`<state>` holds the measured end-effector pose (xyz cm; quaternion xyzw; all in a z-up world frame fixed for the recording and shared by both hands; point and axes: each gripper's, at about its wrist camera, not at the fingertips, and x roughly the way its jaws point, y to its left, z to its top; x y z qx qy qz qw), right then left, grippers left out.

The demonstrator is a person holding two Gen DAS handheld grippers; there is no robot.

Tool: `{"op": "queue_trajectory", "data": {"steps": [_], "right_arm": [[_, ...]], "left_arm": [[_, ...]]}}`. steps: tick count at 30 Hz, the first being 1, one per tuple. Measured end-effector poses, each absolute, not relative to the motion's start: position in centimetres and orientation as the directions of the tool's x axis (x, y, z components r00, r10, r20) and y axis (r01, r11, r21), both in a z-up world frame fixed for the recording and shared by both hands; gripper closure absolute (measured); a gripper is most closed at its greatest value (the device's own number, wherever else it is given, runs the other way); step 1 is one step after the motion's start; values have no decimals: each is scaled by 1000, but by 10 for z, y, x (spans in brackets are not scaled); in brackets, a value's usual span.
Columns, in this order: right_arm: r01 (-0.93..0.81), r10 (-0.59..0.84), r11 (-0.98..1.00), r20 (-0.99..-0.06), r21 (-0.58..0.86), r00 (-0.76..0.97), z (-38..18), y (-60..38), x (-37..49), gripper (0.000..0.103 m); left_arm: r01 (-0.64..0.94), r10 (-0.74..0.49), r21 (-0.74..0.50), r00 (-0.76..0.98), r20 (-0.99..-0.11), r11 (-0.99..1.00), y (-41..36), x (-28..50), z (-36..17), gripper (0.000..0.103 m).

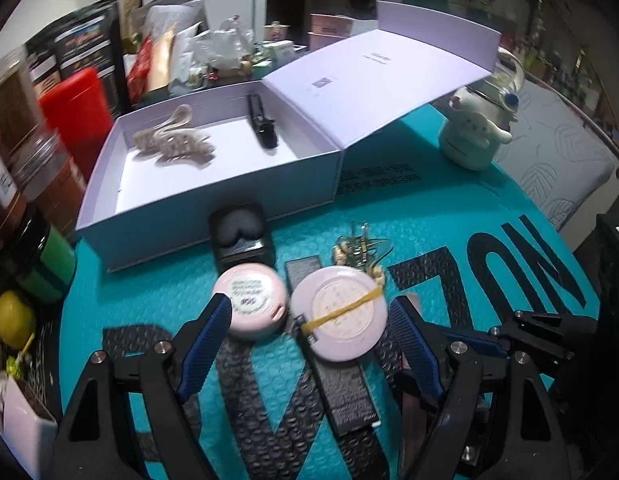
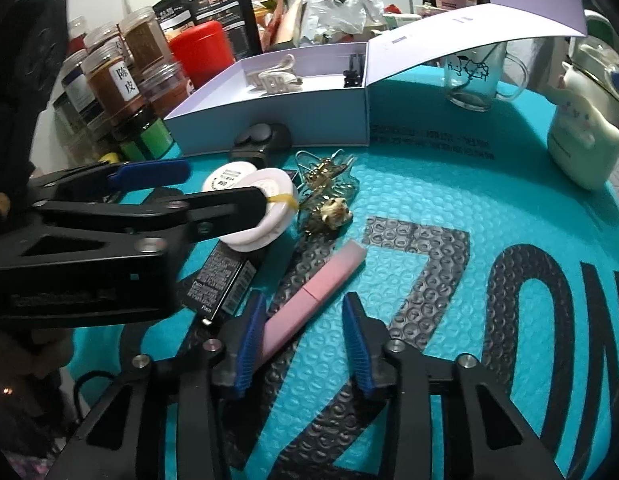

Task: Organize rigid objects
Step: 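Close the right tool on the pink lipstick tube while the left moves over the round compact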

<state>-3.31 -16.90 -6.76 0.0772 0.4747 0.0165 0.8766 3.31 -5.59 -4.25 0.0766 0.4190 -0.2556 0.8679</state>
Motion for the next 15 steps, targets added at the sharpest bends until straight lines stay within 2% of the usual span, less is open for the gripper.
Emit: {"op": "queue_trajectory", "data": {"steps": [1,10,15], "right_arm": [[46,92,989,-835,139,543,-67,-169,-34,72],[88,73,986,-839,142,539,-67,-187,-46,73],[93,63,987,-840,133,539,-67,-190,-49,73]], "left_arm": [[514,-383,-83,512,-769,854,-58,35,-44,22],[519,-426,-154,459,-780,841,-66,44,-55,22],[539,-398,-94,482,-780,837,-74,39,-58,22]]}}
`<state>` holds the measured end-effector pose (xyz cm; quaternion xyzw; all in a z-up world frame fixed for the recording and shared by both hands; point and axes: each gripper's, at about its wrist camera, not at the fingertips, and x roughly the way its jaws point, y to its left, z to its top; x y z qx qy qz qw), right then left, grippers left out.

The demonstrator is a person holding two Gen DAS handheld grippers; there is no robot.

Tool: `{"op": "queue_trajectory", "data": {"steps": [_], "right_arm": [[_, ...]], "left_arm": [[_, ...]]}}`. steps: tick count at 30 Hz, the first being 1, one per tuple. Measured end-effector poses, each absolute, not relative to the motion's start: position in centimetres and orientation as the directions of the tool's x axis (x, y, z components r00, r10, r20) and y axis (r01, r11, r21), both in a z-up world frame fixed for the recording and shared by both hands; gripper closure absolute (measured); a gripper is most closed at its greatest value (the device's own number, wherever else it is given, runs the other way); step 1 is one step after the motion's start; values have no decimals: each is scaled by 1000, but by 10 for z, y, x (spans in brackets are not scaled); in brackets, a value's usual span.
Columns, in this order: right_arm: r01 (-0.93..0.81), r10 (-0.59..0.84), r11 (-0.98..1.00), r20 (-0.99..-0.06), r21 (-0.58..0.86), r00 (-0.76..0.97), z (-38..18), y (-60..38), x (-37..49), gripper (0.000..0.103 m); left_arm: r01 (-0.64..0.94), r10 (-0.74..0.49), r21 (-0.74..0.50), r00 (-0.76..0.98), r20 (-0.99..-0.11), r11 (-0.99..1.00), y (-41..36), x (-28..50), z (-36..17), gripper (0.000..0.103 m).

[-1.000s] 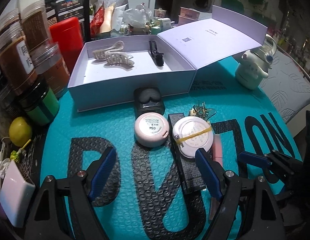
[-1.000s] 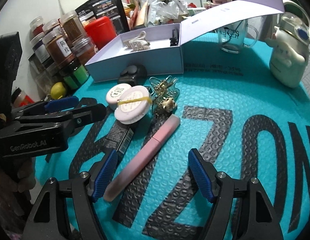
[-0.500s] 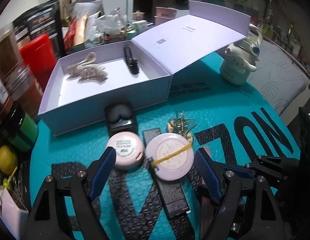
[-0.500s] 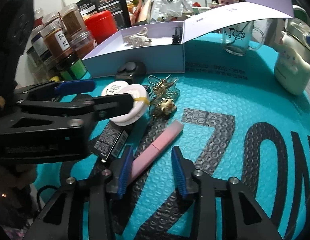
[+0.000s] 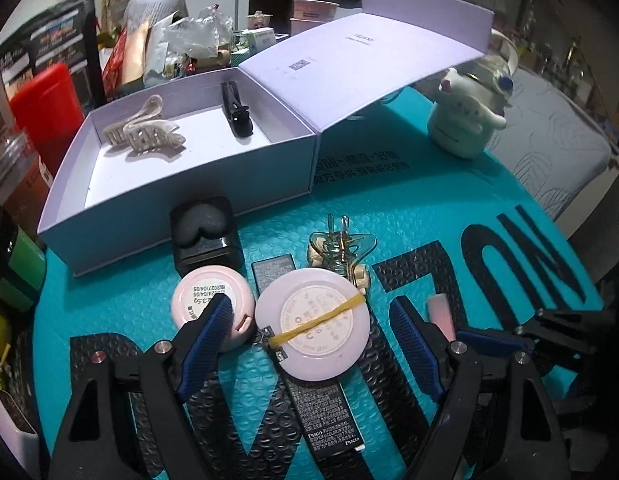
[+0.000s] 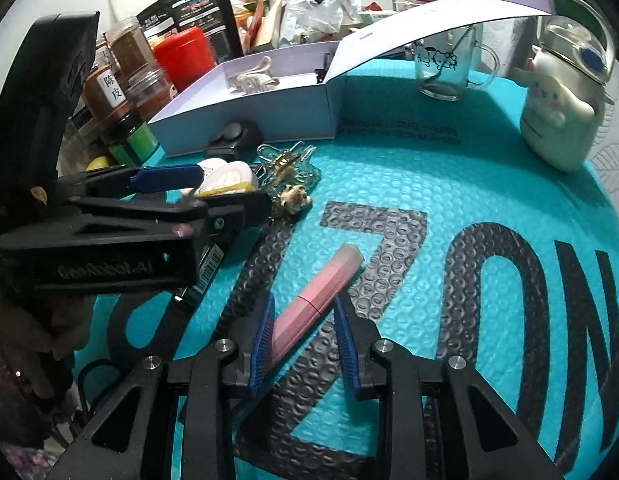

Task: Organize rigid objects
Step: 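Close the right tool on the pink lipstick tube while the left moves over the round compact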

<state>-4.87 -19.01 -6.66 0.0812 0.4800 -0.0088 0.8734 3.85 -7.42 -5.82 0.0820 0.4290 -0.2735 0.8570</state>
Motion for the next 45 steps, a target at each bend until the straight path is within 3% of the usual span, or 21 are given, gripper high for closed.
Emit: {"op": "queue_trajectory", "data": {"steps": [2,4,6,19,26,37,39,40,45], "right_arm": [[94,58,987,-837,130,544,-66,-190,-51,72],[99,60,986,-836,135,545,-66,-191,-52,72],[103,59,985,-834,137,549,-66,-191,-54,72],[125,62,980,-833,156,550,-65,-190,-68,72],[135,47,980,-832,145,553,-65,-179,-72,59],[165,-58,985,-817,46,574,-68,-158,-82,57],[167,-82,986,-815,18,574,-68,-156,-83,60],[170,-101,986,-813,-3,573,-68,-156,-83,70],[163,-94,987,-822,-1,561,-67,-163,-80,83]], "left_arm": [[544,-389,-71,497,-776,836,-77,36,-59,29],[527,-337,-10,529,-779,850,-80,34,-59,43],[525,-327,5,537,-777,851,-81,33,-58,48],[462,-310,-31,542,-781,886,-54,13,-45,48],[402,-289,-49,561,-776,914,-30,-6,-37,48],[350,-287,-88,570,-770,933,-2,-25,-38,48],[342,-290,-100,567,-771,934,2,-25,-39,48],[338,-287,-99,568,-771,936,3,-25,-40,48],[324,-287,-113,562,-776,939,10,-23,-43,48]]}}
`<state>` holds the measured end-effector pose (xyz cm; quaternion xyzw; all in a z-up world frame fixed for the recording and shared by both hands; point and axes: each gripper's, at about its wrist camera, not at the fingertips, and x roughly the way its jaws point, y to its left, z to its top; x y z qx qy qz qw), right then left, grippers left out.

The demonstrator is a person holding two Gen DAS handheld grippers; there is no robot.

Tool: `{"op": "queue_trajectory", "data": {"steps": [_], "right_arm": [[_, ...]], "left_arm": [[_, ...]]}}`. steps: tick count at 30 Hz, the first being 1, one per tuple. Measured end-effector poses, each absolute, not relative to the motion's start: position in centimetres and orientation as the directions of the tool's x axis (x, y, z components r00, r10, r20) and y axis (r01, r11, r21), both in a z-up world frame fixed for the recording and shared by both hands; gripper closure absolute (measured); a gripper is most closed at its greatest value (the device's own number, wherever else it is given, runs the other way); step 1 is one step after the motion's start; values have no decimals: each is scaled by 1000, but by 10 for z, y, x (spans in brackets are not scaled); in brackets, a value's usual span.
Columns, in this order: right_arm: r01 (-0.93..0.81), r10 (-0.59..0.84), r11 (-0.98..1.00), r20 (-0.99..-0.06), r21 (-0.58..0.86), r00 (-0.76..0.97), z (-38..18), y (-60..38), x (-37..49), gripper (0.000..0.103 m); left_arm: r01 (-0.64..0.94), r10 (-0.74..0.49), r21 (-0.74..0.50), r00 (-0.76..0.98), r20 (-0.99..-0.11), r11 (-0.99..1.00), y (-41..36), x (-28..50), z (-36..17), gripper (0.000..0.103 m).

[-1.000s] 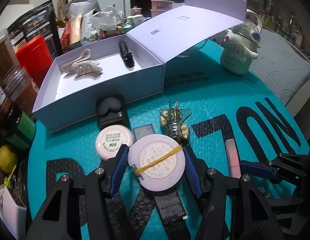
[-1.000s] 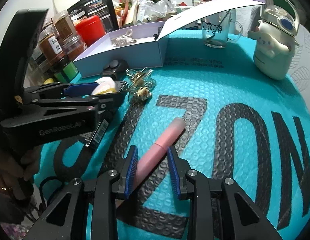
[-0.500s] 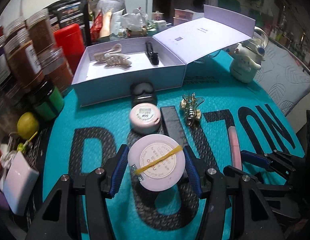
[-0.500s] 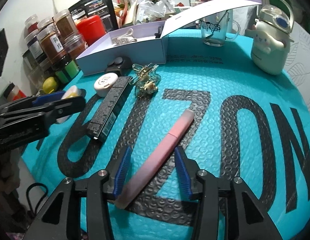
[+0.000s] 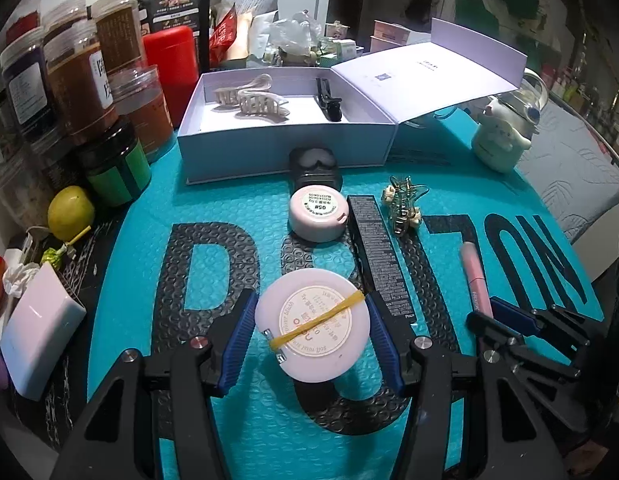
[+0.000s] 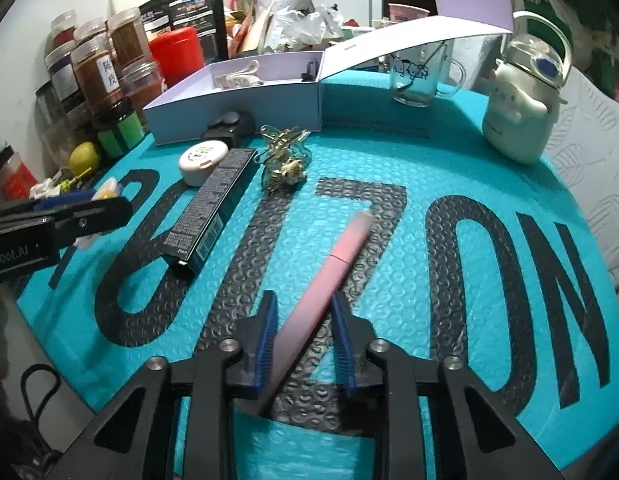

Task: Organize rigid objects
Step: 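Close the right tool on the pink lipstick tube while the left moves over the round compact, then lift the lipstick and white banded compact and carry both over the white box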

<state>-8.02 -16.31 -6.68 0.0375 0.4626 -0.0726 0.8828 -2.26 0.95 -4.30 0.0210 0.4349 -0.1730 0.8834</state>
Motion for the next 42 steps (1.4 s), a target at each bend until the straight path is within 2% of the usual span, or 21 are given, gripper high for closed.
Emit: {"op": "queue_trajectory", "data": {"steps": [2,11,17,23,42], "right_arm": [[159,-104,987,-825,-18,555,-65,-165,-80,90],[143,-84,990,-843,-9,531,-64,-177,-80,89],[106,-138,990,-846,-97,514,-65,-168,-68,90],[110,-87,993,-855,-36,512,-63,-175,-61,90],[43,-37,999,-824,-15,566,-39,-162,-59,90]], "left_arm": [[322,-291,-121,556,-778,939,12,-20,-44,48],[326,-295,-124,552,-780,937,16,-8,-44,48],[311,-290,-132,544,-788,941,15,-3,-47,48],[283,-268,-126,547,-793,951,19,-1,-48,48],[286,-293,-148,574,-764,947,19,-7,-32,48]]}}
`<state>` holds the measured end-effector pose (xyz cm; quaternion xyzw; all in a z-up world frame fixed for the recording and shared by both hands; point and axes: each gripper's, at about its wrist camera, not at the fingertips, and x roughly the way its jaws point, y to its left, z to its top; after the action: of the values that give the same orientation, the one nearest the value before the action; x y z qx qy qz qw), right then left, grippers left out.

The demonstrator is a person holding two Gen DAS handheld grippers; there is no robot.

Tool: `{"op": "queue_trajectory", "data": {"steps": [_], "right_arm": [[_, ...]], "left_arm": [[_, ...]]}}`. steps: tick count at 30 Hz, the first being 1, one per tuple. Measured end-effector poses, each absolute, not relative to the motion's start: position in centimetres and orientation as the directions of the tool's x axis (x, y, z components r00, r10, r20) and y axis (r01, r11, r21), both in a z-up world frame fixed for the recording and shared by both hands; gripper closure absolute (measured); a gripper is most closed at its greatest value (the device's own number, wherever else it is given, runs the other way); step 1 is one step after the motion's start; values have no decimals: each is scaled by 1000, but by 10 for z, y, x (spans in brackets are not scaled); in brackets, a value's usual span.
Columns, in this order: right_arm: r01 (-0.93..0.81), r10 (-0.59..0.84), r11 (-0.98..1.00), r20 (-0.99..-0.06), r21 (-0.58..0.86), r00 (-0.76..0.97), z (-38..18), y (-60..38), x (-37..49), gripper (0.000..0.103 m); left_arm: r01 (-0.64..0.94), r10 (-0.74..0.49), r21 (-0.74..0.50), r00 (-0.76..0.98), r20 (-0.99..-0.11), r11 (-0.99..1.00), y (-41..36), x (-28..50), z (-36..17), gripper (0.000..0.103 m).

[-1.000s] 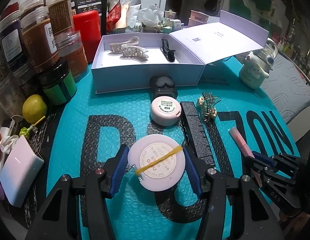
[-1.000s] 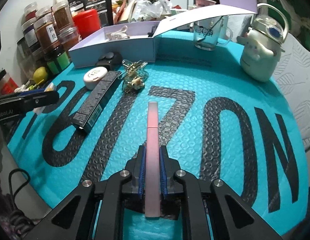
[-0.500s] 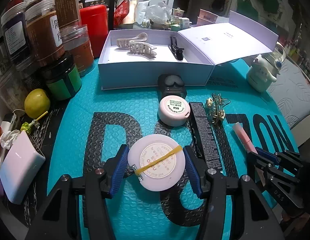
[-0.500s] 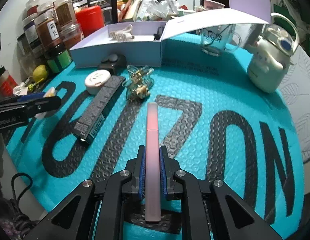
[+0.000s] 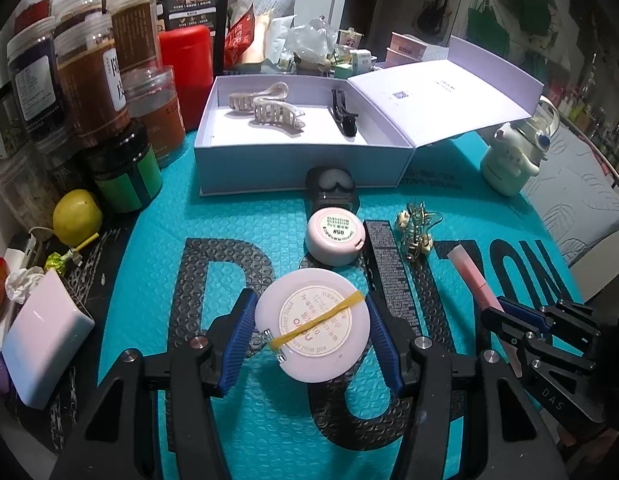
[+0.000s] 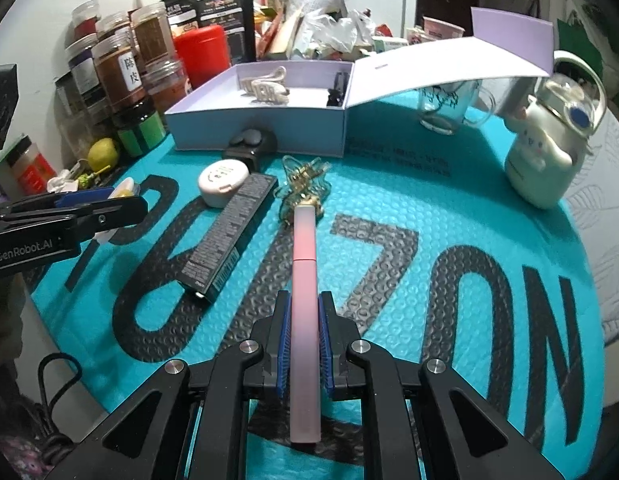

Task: Organize rigid objects
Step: 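Lift the lipstick and white banded compact and carry both over the white box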

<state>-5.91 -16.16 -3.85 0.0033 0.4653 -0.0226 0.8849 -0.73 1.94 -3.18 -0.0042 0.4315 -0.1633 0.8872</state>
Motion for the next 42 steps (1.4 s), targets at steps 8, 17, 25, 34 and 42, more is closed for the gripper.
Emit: {"op": "queue_trajectory", "data": {"steps": [8,17,25,34,42], "right_arm": [[-12,-5,1000,-799,-14,601,-22,-154,-55,90],[-52,28,999,-769,-6,638,-6,-152,-45,90],[-85,45,996,-741,-17,671,12,-153,-30,90],[-100,52,995,-728,-22,684,28,-155,-9,90],[-90,44,996,-708,-28,705,40,-164,11,90]], "left_arm": [[288,-288,-130,622,-728,949,17,-6,-12,48],[281,-253,-80,660,-707,957,12,1,6,48],[290,-252,-63,680,-689,955,8,11,19,48],[337,-289,-55,697,-656,940,-2,26,34,48],[354,-303,-51,707,-639,934,-8,45,41,48]]}}
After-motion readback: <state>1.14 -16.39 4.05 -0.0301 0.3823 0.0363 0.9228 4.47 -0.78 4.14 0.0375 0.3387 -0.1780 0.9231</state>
